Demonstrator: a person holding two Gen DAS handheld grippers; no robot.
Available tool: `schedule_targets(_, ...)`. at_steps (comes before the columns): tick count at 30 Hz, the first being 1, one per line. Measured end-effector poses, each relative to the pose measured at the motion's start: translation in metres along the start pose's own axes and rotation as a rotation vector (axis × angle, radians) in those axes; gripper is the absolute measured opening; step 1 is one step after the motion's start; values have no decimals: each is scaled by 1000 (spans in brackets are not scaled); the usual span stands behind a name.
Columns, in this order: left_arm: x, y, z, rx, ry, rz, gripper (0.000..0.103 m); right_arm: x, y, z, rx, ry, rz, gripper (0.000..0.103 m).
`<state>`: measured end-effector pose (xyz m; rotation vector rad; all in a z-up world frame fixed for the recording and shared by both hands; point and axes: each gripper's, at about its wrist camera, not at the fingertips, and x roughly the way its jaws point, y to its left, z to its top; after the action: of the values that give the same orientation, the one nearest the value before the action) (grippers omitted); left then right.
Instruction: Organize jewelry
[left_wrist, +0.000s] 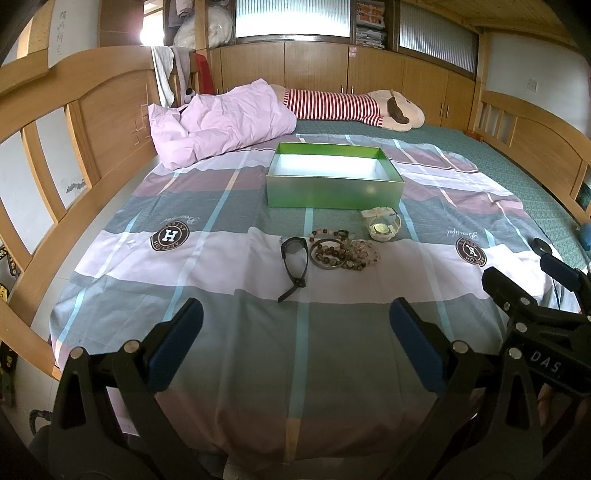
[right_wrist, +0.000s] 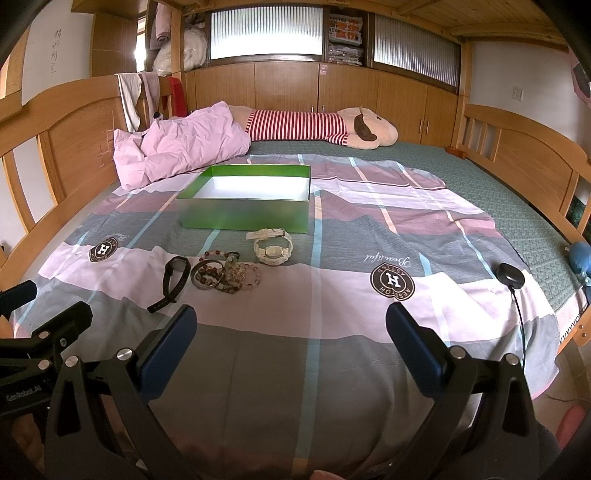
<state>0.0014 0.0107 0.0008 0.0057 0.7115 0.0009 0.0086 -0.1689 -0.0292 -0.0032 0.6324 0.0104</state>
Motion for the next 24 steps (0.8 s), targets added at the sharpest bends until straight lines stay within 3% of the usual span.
schedule_targets(24,7,4,-6,8,31,4,99,2,-7,1,10,6,-3,100)
